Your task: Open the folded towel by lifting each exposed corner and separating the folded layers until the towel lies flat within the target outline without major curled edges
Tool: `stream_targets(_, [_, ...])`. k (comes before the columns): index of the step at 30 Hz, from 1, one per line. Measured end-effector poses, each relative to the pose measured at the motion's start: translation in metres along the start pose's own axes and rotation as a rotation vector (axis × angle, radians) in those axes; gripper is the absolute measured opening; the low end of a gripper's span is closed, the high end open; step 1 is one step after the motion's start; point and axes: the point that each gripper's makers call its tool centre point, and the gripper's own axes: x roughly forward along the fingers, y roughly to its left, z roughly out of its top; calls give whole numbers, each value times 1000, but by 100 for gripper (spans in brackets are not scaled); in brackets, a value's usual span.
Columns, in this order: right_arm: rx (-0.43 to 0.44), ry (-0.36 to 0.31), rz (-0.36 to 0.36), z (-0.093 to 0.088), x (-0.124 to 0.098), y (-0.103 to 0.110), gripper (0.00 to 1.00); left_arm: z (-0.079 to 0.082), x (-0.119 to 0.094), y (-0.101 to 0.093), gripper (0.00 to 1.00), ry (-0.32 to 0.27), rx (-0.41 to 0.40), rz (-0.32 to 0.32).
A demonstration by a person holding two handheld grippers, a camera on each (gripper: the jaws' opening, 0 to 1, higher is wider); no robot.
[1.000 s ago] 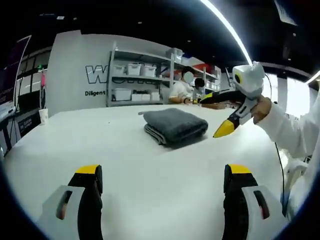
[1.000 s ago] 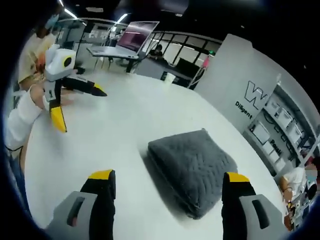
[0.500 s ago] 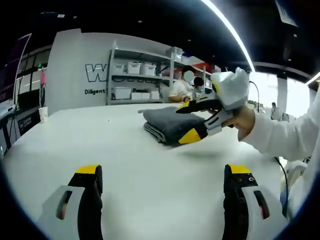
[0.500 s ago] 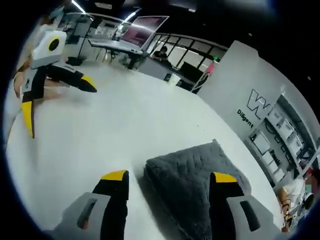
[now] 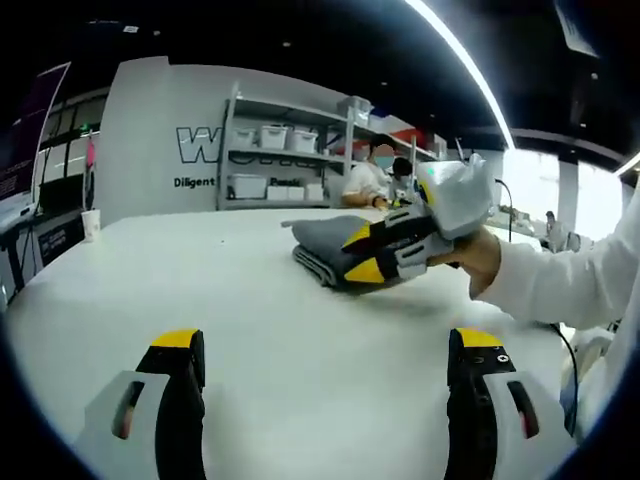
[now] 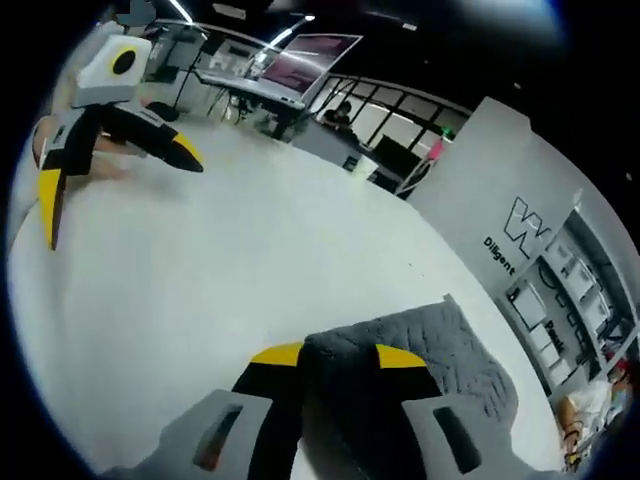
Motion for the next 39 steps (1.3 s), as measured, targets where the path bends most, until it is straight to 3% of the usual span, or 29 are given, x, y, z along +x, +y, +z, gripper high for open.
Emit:
stream_targets(7, [3,-30,3,2,-7,-2,7,3,-1,1,100,-14,0,2])
stream_targets(14, [28,-86,-14,7,-19,-11,4,6,-2,0,100,-18,-13,4])
stream_targets(20, [59,-168,-69,15,-40,-28,3,10,-1,-6,100,-6,-3,9])
stream_targets(25, [71,-202,-136,11,-61,-47,3,19,3,-13,100,-11,6,14])
stream_targets(30, [106,-238,-225,0,-91,-73,2,23,8,-23,100,-2,15,13])
stream_targets(39, [211,-290,-373,-43,-142,-118,2,31,18,-40,100,-14,10,27])
